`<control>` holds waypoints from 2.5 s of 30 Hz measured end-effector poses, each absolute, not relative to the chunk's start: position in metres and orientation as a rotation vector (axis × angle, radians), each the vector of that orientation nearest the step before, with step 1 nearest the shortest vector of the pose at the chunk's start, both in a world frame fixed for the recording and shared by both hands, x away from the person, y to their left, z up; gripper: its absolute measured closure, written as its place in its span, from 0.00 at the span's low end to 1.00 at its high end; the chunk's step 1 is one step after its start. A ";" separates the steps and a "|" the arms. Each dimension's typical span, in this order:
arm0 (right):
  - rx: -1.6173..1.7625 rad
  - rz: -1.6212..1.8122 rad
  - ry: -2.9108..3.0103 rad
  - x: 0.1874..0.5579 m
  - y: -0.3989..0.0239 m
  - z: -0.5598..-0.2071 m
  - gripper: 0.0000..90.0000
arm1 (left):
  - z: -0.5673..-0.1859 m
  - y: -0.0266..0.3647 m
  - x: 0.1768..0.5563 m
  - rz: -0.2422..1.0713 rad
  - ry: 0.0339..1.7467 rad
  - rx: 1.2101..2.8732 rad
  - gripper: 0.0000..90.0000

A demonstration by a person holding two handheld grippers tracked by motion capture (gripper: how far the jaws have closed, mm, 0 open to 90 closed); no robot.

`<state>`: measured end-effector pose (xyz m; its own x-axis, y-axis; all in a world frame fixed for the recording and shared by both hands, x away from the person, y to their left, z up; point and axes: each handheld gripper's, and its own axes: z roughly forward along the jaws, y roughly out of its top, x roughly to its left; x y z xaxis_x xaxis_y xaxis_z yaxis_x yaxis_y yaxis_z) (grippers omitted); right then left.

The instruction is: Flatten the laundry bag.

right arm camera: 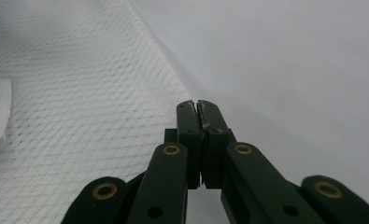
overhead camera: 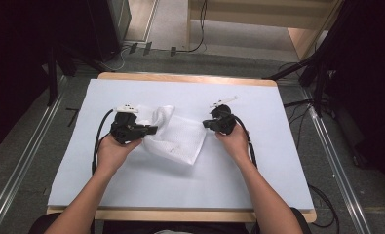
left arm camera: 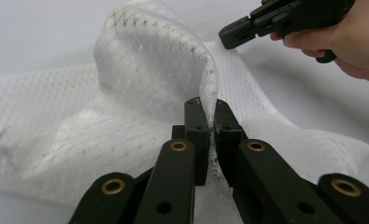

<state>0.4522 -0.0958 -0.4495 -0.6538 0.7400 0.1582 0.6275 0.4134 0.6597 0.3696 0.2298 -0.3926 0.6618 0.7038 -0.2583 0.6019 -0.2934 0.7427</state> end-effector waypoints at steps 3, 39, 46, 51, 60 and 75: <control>1.253 1.077 2.465 0.453 -0.109 -0.445 1.00 | -0.391 0.232 0.369 0.169 1.008 1.991 0.98; 1.364 1.093 2.415 0.452 -0.152 -0.451 0.83 | -0.412 0.228 0.330 0.021 1.009 2.133 0.68; 1.289 1.166 2.449 0.444 -0.134 -0.438 0.83 | -0.395 0.255 0.326 0.047 1.048 2.069 0.62; 1.236 1.182 2.451 0.439 -0.121 -0.432 0.78 | -0.396 0.277 0.331 0.077 1.120 2.033 0.61; 1.181 1.194 2.514 0.432 -0.105 -0.428 0.78 | -0.394 0.292 0.352 0.083 1.161 2.029 0.61; 1.101 1.174 2.658 0.421 -0.062 -0.448 0.78 | -0.395 0.275 0.402 -0.024 1.128 2.052 0.57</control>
<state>0.4212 -0.0620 -0.4481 -0.7486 0.6187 0.2383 0.5930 0.4638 0.6583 0.4022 0.2755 -0.3954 0.6063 0.7088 -0.3607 0.7234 -0.3032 0.6203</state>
